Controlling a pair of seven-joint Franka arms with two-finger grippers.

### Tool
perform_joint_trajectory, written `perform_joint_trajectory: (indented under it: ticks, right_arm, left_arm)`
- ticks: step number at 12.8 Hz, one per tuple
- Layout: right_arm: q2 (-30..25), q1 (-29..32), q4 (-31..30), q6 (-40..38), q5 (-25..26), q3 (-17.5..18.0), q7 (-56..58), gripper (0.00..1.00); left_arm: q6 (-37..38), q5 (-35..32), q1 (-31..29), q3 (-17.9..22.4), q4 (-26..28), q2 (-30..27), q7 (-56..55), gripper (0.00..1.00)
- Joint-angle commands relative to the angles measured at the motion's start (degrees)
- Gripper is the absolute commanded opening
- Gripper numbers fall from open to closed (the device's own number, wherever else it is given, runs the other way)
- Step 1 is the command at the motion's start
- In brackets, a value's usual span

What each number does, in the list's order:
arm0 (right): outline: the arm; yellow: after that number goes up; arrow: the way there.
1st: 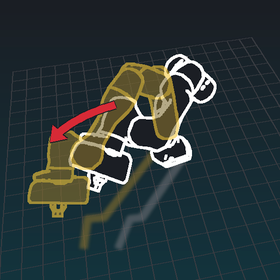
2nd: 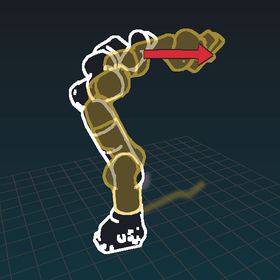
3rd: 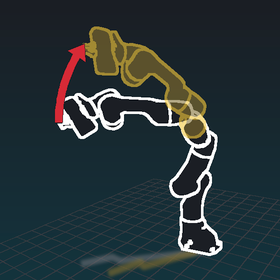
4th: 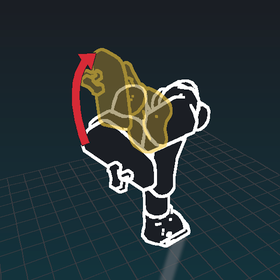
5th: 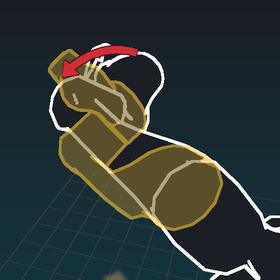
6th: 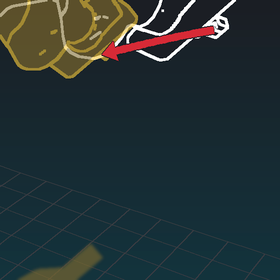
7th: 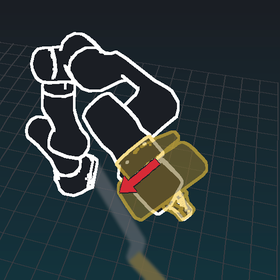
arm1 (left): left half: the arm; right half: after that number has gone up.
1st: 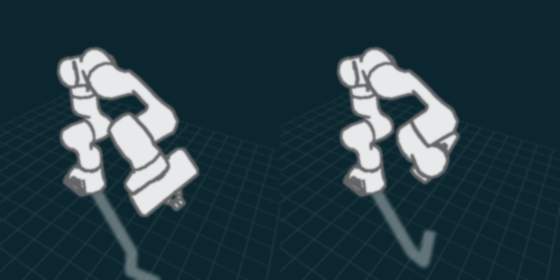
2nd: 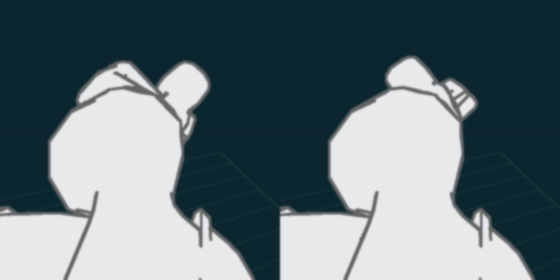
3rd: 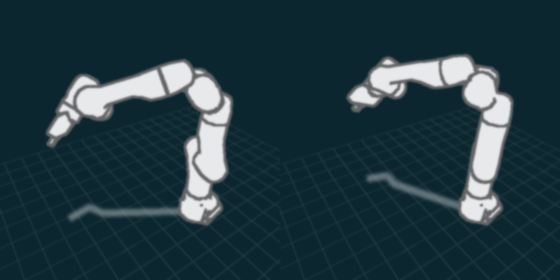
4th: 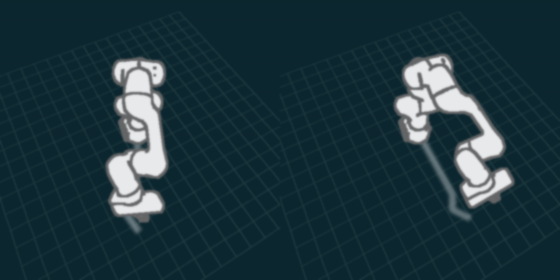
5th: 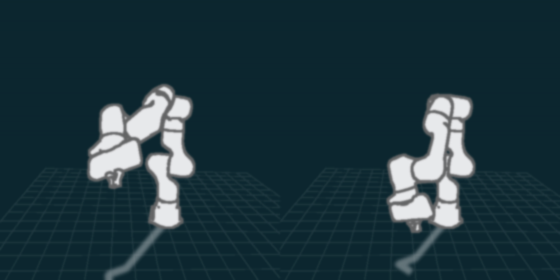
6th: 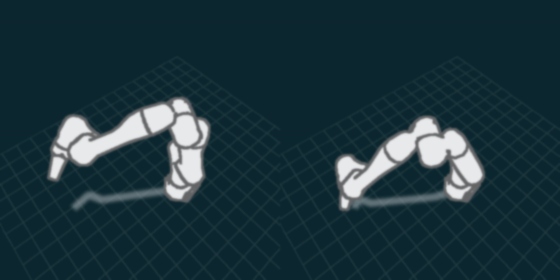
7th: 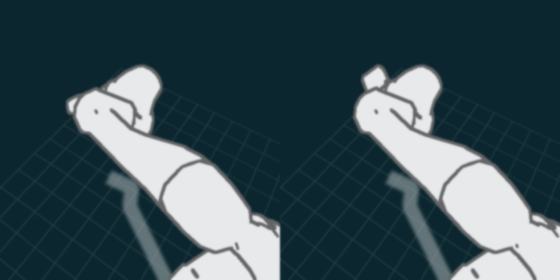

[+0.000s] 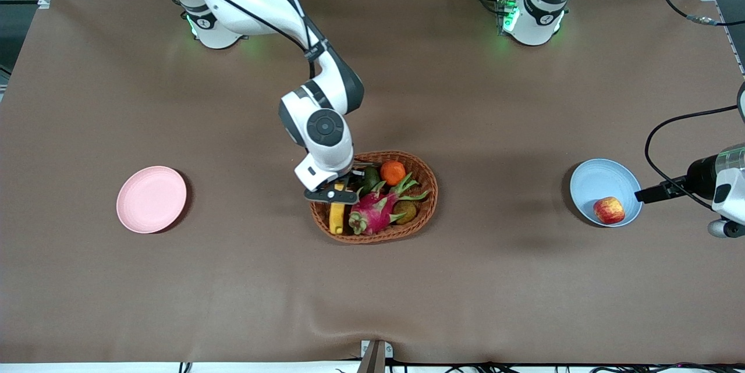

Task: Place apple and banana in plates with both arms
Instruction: 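Release the apple with the left gripper while the right gripper lifts the banana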

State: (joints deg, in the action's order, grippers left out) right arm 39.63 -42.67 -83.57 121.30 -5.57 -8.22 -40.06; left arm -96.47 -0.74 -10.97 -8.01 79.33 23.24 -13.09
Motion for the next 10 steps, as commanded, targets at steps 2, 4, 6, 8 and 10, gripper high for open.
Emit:
perform_joint_trajectory:
  ticks: [2, 4, 6, 8, 10]
  right_arm:
    - [-8.8, 5.6, -1.2, -11.3, -0.1, 0.7, 1.7, 0.00]
    - [-11.7, 11.3, -2.1, -16.1, -0.1, 0.7, 7.0, 0.00]
    - [-14.1, 16.6, -3.6, -18.7, 0.0, 0.6, 16.2, 0.00]
    - [-16.8, 23.3, -7.3, -18.9, 0.0, 0.6, 25.3, 0.00]
    - [-17.4, 29.6, -9.4, -19.5, 0.0, 0.6, 31.9, 0.00]
  left_arm:
    - [3.5, -0.5, 0.0, -2.0, -1.4, -4.2, 0.5, 1.00]
    - [5.4, -0.1, 0.2, -2.4, -3.5, -5.0, 0.0, 1.00]
    - [5.5, -0.1, 0.1, -3.1, -3.4, -7.8, -0.2, 1.00]
    - [5.2, -0.1, 0.1, -3.1, -3.8, -8.7, -0.2, 1.00]
    - [5.3, -0.1, 0.1, -3.1, -3.6, -9.6, -0.4, 1.00]
